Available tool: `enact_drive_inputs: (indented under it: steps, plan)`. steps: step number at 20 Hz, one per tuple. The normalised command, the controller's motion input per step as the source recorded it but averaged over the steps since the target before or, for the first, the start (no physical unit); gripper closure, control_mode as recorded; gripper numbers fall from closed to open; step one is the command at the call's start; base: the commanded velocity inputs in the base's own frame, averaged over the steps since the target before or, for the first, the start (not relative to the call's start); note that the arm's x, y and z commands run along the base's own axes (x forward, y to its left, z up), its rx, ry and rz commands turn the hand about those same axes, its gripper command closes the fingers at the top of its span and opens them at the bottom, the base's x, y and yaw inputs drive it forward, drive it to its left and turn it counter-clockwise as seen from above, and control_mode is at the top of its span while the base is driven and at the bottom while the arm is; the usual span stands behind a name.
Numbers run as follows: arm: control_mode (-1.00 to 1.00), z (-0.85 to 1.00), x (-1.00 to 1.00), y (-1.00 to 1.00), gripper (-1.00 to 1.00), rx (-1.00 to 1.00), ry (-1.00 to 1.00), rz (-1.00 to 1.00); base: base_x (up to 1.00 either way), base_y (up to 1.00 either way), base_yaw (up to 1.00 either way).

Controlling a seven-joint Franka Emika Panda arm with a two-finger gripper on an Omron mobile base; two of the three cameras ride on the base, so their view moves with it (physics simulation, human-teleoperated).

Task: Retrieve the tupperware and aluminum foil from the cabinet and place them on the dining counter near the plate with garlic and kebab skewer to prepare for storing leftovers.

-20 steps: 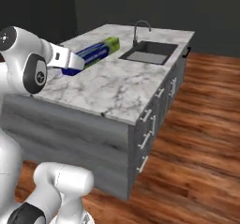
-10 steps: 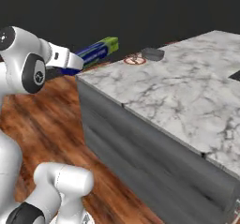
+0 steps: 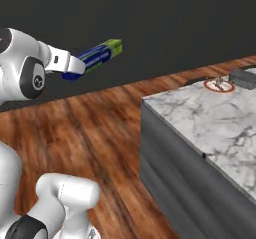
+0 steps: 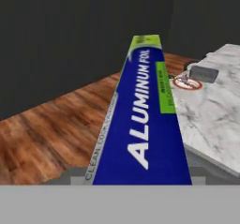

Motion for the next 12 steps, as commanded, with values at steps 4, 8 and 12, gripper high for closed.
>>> enact_drive_inputs:
  steps: [4,8,12]
  plan:
    - [1.00,0.00,0.00,0.00,1.00,0.00,0.00,0.00,1.00,0.49,0.26]
    - [1.00,0.00,0.00,0.00,1.00,0.00,0.00,0.00,1.00,0.35,0.09]
    - [1.00,0.00,0.00,0.00,1.00,0.00,0.00,0.00,1.00,0.24,-0.17]
